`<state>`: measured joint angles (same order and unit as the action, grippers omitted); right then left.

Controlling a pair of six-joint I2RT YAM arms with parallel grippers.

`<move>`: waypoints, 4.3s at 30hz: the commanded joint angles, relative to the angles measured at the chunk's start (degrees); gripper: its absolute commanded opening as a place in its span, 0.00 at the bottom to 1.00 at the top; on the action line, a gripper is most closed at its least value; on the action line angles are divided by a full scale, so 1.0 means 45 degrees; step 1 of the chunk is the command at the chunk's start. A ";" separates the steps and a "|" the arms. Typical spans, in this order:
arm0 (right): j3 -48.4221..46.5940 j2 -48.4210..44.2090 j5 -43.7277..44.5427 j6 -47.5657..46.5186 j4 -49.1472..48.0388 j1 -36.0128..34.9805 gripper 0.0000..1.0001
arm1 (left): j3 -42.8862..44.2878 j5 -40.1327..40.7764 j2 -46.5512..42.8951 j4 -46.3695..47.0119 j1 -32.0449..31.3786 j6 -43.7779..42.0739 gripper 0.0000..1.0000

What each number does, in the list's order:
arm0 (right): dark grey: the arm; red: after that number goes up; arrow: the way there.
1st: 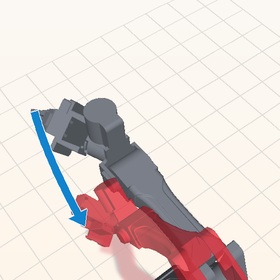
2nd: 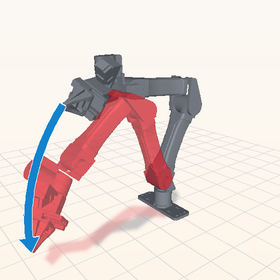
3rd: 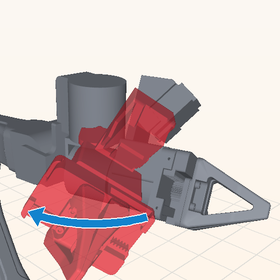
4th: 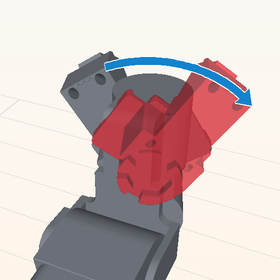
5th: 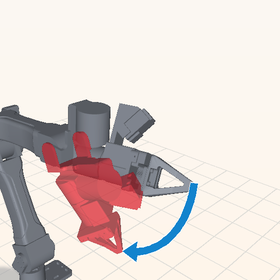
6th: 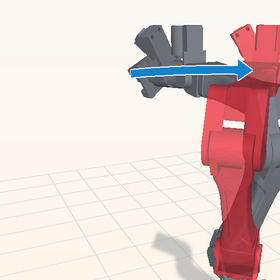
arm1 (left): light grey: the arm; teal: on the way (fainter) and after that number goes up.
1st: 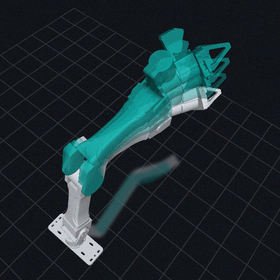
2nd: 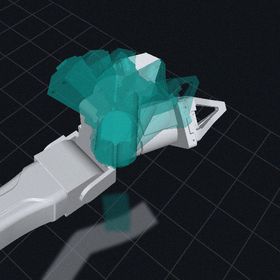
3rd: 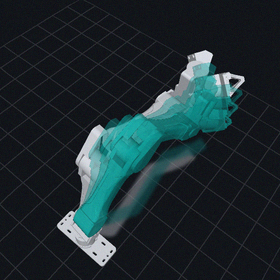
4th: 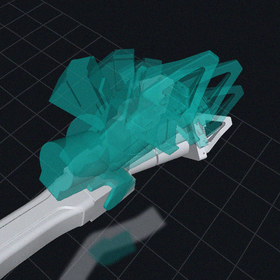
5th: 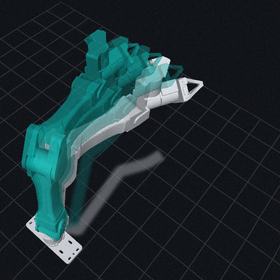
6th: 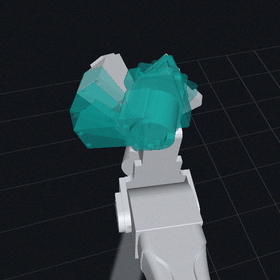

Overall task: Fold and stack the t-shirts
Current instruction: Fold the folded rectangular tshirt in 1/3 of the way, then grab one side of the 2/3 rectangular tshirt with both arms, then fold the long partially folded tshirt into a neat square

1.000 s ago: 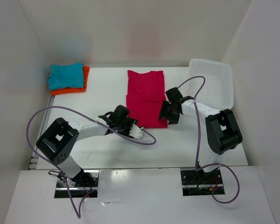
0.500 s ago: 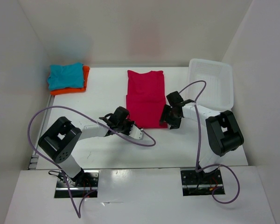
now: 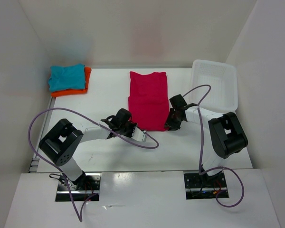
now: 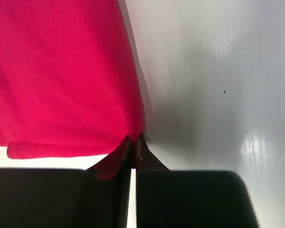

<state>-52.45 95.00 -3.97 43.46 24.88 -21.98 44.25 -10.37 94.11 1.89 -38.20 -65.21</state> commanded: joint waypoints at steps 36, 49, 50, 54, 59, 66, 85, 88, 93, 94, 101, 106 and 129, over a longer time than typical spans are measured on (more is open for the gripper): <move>-0.1136 -0.6637 -0.1988 0.1221 0.7241 -0.3202 0.00 | 0.5884 -0.3787 -0.4760 -1.3347 -0.0126 0.7377 0.00; -0.4337 -0.3634 -0.3904 -0.1704 0.6425 -0.0567 0.00 | 0.7198 -0.3519 -0.3881 -1.0209 0.3075 0.9197 0.00; -0.4593 -0.2858 -0.4020 -0.1941 0.6423 -0.0449 0.00 | 0.7082 -0.3516 -0.3591 -0.9509 0.3290 0.9353 0.00; -0.5084 -0.1368 -0.4661 -0.2392 0.5333 0.0039 0.00 | 0.6926 -0.3340 -0.2925 -0.8118 0.3937 0.9647 0.00; -0.6195 -0.0039 -0.4782 -0.2277 0.4217 0.0646 0.00 | 0.6807 -0.2736 -0.2554 -0.6576 0.4053 0.9647 0.00; -0.7426 0.1329 -0.4647 -0.2042 0.3494 0.1192 0.00 | 0.5794 -0.1525 -0.2163 -0.4310 0.4054 1.0329 0.00; -0.9885 0.4766 -0.3261 -0.2197 0.2673 0.1759 0.31 | 0.3430 0.0389 -0.0640 0.1569 0.4054 0.9064 0.23; -1.0491 0.4904 -0.2168 -0.2489 0.2673 0.1876 0.42 | 0.2649 0.0956 -0.0483 0.2819 0.4054 0.8286 0.66; -1.0321 0.3638 -0.0743 -0.2764 0.2419 0.1449 0.47 | 0.2841 0.2010 -0.0365 0.2356 0.4054 0.7597 0.88; -1.0105 0.3383 -0.0604 -0.2938 0.2419 0.1253 0.44 | 0.3017 0.2147 -0.0481 0.1677 0.4054 0.7461 0.88; -0.8931 0.3848 -0.0329 -0.2200 0.2146 -0.0076 0.29 | 0.3958 0.0154 -0.0736 -0.0520 0.4054 0.8373 0.85; -0.9261 0.4647 -0.0077 -0.2450 0.1228 -0.0077 0.54 | 0.3665 0.0858 -0.0873 -0.1142 0.4054 0.9801 0.88; -1.1297 0.7482 0.0315 -0.5342 0.0349 -0.0077 0.32 | 0.6905 -0.4531 0.1215 -0.6926 0.7023 1.3495 0.94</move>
<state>-103.07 129.14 -3.38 21.45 30.26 -22.50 74.37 -26.11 97.51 -26.74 -6.85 -5.58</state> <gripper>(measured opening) 0.353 0.942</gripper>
